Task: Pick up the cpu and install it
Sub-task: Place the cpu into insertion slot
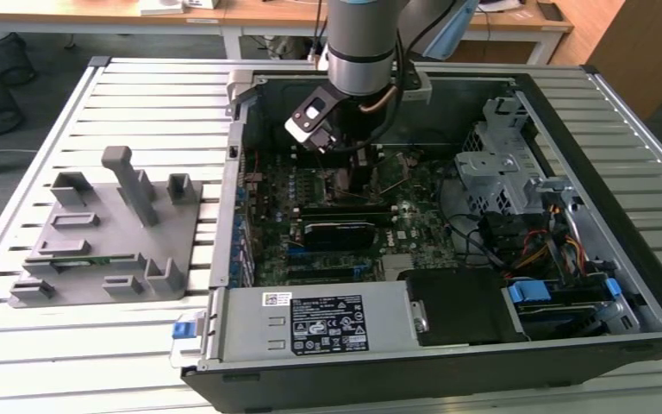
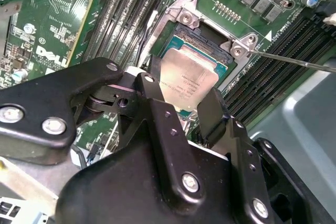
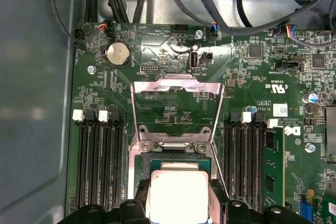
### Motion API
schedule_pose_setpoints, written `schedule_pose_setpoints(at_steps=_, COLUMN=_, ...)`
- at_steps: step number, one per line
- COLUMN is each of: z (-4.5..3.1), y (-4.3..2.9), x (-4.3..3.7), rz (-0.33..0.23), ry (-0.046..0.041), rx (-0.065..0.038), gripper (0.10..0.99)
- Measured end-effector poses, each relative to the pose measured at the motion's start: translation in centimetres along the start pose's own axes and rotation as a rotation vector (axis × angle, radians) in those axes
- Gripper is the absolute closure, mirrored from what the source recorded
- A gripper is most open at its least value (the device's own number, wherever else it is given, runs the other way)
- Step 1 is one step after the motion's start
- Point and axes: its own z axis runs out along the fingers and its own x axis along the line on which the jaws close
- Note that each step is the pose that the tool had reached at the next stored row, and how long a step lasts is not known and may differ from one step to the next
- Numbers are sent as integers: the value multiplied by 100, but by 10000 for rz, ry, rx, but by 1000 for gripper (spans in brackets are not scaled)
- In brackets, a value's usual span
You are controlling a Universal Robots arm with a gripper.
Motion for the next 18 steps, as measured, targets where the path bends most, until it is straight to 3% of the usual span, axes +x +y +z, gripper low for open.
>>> schedule_pose_setpoints(at_steps=18, z=122, y=-21, x=50, rz=55, ry=-3, rx=1, gripper=561)
